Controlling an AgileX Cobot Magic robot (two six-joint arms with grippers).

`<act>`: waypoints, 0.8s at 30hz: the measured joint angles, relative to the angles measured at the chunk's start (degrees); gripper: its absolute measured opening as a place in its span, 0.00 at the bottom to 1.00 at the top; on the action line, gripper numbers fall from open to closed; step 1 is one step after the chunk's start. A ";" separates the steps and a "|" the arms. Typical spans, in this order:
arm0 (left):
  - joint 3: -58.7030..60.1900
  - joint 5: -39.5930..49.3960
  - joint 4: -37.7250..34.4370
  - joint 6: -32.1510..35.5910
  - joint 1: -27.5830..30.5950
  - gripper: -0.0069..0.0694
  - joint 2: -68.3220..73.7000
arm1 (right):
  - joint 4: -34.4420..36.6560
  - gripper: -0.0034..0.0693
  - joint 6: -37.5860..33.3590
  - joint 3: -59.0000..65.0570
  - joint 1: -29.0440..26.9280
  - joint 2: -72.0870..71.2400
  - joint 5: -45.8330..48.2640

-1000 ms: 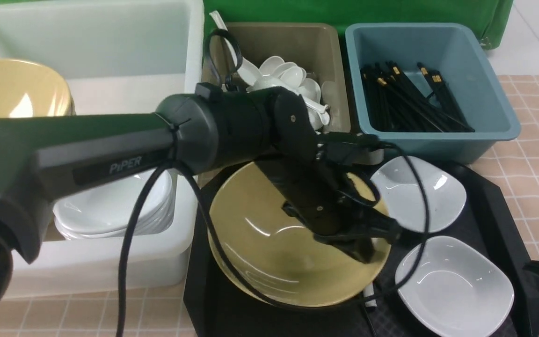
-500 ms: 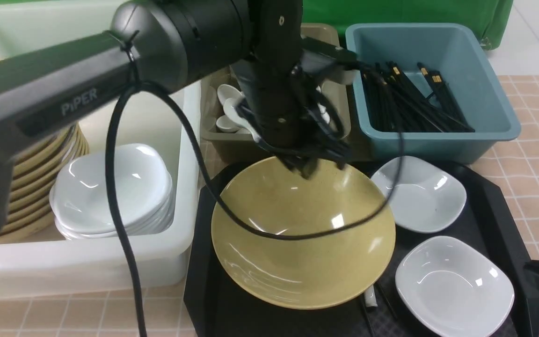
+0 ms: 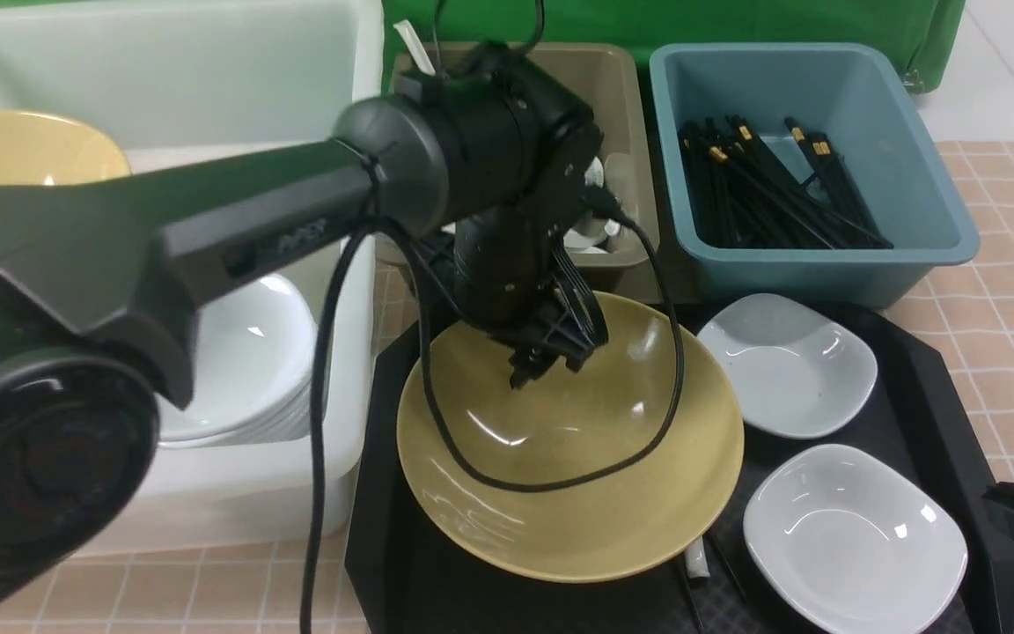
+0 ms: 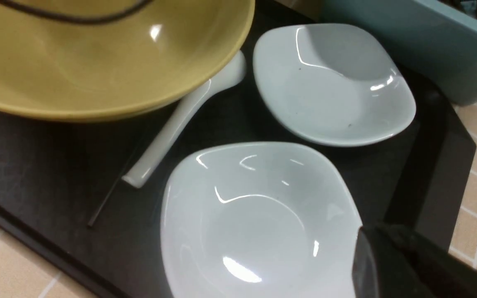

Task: On brown table put chopsticks spoon bowls plates into blue grey white boxes.
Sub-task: 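Grasp the large bowl on the tray by its rim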

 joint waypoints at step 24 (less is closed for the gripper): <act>-0.39 2.50 -10.21 9.18 1.02 0.10 -15.46 | 0.00 0.11 0.00 0.15 0.00 0.00 0.00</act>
